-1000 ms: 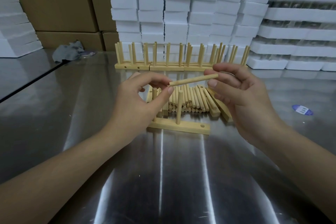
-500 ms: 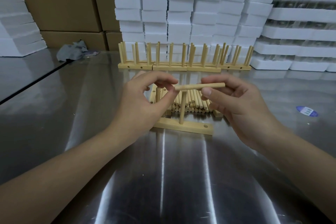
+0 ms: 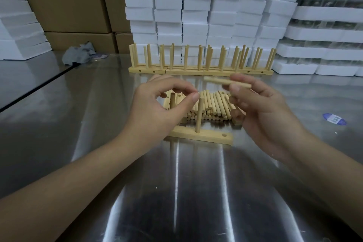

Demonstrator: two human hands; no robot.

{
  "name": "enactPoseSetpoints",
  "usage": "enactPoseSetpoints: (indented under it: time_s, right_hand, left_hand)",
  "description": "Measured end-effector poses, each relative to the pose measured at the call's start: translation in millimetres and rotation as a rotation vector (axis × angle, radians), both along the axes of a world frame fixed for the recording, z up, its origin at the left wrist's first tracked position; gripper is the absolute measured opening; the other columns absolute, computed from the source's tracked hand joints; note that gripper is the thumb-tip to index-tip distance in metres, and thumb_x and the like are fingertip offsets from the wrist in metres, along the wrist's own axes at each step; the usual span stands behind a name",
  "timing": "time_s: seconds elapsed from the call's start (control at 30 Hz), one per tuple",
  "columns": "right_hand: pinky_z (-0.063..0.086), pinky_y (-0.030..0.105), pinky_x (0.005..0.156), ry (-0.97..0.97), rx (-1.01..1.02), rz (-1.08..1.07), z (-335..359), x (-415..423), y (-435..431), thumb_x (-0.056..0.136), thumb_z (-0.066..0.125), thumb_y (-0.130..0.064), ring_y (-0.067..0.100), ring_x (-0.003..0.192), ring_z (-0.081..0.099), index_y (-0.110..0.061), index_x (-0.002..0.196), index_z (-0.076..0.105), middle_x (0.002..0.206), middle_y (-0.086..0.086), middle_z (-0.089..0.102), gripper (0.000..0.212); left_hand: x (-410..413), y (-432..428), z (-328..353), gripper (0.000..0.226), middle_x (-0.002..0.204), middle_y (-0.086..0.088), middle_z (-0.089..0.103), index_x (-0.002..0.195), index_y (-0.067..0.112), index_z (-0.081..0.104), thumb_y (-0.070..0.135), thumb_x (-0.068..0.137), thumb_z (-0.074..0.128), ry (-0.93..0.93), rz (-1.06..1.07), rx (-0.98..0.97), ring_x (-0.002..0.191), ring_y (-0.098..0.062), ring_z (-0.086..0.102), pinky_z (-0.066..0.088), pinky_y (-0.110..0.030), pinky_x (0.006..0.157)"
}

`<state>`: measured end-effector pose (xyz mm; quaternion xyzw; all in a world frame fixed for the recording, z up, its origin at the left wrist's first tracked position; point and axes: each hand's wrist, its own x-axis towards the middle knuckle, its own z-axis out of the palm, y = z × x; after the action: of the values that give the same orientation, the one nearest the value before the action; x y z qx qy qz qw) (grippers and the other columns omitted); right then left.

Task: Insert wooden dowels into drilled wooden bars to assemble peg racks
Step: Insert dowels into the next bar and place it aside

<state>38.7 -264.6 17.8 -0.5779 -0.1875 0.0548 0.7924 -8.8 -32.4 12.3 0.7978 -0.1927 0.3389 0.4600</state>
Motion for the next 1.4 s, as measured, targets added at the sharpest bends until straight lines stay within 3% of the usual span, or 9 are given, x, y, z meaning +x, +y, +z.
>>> enactPoseSetpoints:
  time_s: [0.1, 0.33, 0.47, 0.7, 0.9, 1.13, 1.2, 1.33, 1.4]
  right_hand:
    - [0.049, 0.02, 0.059, 0.076, 0.106, 0.054, 6.8, 7.3, -9.3, 0.084, 0.082, -0.028, 0.005, 0.075, 0.062, -0.028, 0.102, 0.082, 0.095, -0.006, 0.071, 0.018]
    - [0.057, 0.022, 0.072, -0.255, -0.357, -0.003, 33.2, 16.6, -43.5, 0.079, 0.086, -0.039, 0.011, 0.078, 0.066, -0.023, 0.092, 0.081, 0.092, 0.001, 0.072, 0.02]
    - [0.054, 0.017, 0.068, -0.425, -0.609, -0.031, 23.5, 14.0, -38.9, 0.09, 0.078, -0.039, 0.009, 0.079, 0.071, -0.022, 0.092, 0.081, 0.09, 0.002, 0.078, 0.018]
    - [0.052, 0.012, 0.066, -0.522, -0.746, 0.007, 19.2, 8.3, -28.4, 0.095, 0.073, -0.033, 0.005, 0.072, 0.072, -0.019, 0.095, 0.079, 0.08, -0.006, 0.076, 0.015]
    - [0.062, 0.054, 0.068, -0.622, -0.863, -0.017, 24.0, 4.2, -30.1, 0.098, 0.071, -0.048, 0.023, 0.074, 0.074, -0.036, 0.094, 0.076, 0.084, -0.003, 0.076, 0.014]
    - [0.06, 0.058, 0.068, -0.653, -0.856, -0.024, 23.3, 1.6, -27.3, 0.099, 0.071, -0.045, 0.024, 0.073, 0.074, -0.035, 0.097, 0.076, 0.083, -0.002, 0.076, 0.012]
    - [0.061, 0.056, 0.066, -0.635, -0.851, -0.024, 22.4, 0.6, -25.1, 0.096, 0.071, -0.046, 0.023, 0.072, 0.074, -0.033, 0.096, 0.077, 0.081, -0.002, 0.076, 0.014]
    - [0.057, 0.025, 0.058, -0.612, -0.858, -0.007, 19.5, -0.7, -23.0, 0.092, 0.073, -0.046, 0.015, 0.066, 0.071, -0.025, 0.091, 0.075, 0.076, 0.0, 0.073, 0.021]
    - [0.054, 0.02, 0.057, -0.598, -0.849, -0.014, 17.9, -0.1, -21.9, 0.088, 0.076, -0.046, 0.015, 0.064, 0.07, -0.019, 0.083, 0.07, 0.074, 0.002, 0.073, 0.028]
  left_hand:
    - [1.9, 1.5, -1.5, 0.012, 0.097, 0.015, 0.075, 0.102, 0.033, 0.077, 0.025, 0.093, 0.081, 0.008, 0.009, 0.003, 0.104, -0.018, 0.066, 0.046, -0.023, 0.083]
    - [6.3, 0.7, -7.9, 0.029, 0.11, 0.011, 0.071, 0.122, 0.03, 0.074, 0.037, 0.093, 0.074, 0.001, -0.048, 0.166, 0.108, -0.018, 0.064, 0.047, -0.02, 0.09]
    - [8.5, 0.6, -11.7, 0.027, 0.109, 0.01, 0.071, 0.123, 0.027, 0.076, 0.026, 0.095, 0.077, -0.006, -0.053, 0.181, 0.105, -0.019, 0.065, 0.05, -0.025, 0.09]
    - [10.3, 2.8, -11.1, 0.026, 0.106, 0.015, 0.073, 0.122, 0.025, 0.076, 0.02, 0.097, 0.078, 0.004, -0.058, 0.171, 0.097, -0.016, 0.07, 0.052, -0.02, 0.08]
    - [11.0, 4.0, -12.2, 0.026, 0.104, 0.015, 0.074, 0.123, 0.03, 0.076, 0.023, 0.098, 0.077, 0.03, -0.064, 0.157, 0.09, -0.023, 0.07, 0.057, -0.025, 0.074]
    - [10.8, 3.4, -13.1, 0.026, 0.102, 0.013, 0.074, 0.122, 0.031, 0.076, 0.023, 0.098, 0.078, 0.035, -0.063, 0.147, 0.087, -0.026, 0.068, 0.058, -0.029, 0.07]
    - [10.7, 3.6, -12.7, 0.026, 0.102, 0.013, 0.074, 0.122, 0.031, 0.076, 0.023, 0.098, 0.078, 0.037, -0.062, 0.15, 0.086, -0.024, 0.068, 0.058, -0.029, 0.07]
    - [10.9, 3.9, -13.2, 0.026, 0.101, 0.013, 0.073, 0.123, 0.031, 0.075, 0.023, 0.098, 0.077, 0.042, -0.069, 0.148, 0.085, -0.024, 0.068, 0.058, -0.031, 0.069]
    - [10.2, 3.4, -13.0, 0.026, 0.1, 0.014, 0.073, 0.123, 0.03, 0.076, 0.022, 0.098, 0.077, 0.035, -0.068, 0.144, 0.084, -0.025, 0.068, 0.059, -0.033, 0.069]
